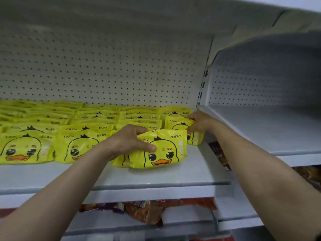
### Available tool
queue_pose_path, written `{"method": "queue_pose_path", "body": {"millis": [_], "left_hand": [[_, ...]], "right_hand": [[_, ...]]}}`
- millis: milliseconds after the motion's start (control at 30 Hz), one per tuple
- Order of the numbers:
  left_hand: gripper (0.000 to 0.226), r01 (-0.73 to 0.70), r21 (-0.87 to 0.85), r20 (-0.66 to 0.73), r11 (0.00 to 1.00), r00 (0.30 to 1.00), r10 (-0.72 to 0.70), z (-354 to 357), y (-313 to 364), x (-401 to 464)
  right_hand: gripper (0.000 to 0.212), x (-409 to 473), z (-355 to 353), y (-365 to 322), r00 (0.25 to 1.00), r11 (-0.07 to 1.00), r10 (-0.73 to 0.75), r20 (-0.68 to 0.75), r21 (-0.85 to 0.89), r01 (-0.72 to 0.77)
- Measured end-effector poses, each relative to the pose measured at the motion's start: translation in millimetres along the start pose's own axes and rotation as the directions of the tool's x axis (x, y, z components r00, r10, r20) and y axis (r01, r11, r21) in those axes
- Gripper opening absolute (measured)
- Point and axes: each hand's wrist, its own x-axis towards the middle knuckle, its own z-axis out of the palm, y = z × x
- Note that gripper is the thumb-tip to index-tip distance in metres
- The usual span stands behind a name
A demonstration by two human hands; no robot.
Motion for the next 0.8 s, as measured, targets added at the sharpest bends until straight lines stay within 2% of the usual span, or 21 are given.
{"method": "queue_pose_path", "body": {"millis": [233, 367, 500, 700, 800], "left_hand": [[0.087, 0.057, 0.072, -0.052, 0.996, 0.997, -0.053, 4.4, -8.3, 6.6], [0.105, 0.06, 0.065, -0.044, 0.996, 0.997, -0.057, 0.6, -9.1, 9.1], [0.091, 0.071, 0.085, -0.061, 0.994, 0.996, -0.066, -4.1, -5.1, 12.0], [0.091, 0.06, 0.092, -0.037, 0.994, 0.998, -0.057, -6.0, 0.6, 19.5], [0.07, 0.023, 0.105, -0.017, 0.994, 1.0, -0.021, -3.5, 8.7, 22.8]], "right_hand": [[0.054, 45.7, -1.1, 4.3, 0.993, 0.984, -0.115, -0.016, -0.137, 0.111], [0.08, 63.6, 3.9, 5.8, 0.99, 0.98, -0.113, -0.087, -0.174, 0.096], [0.081, 80.8, 8.4, 7.0, 0.987, 0.979, -0.13, -0.09, -0.172, 0.113], [0.073, 80.9, 13.5, 9.9, 0.957, 0.948, -0.223, -0.184, -0.27, 0.169], [0.063, 71.4, 7.8, -0.7, 0.942, 0.964, -0.215, -0.256, -0.211, 0.163]]}}
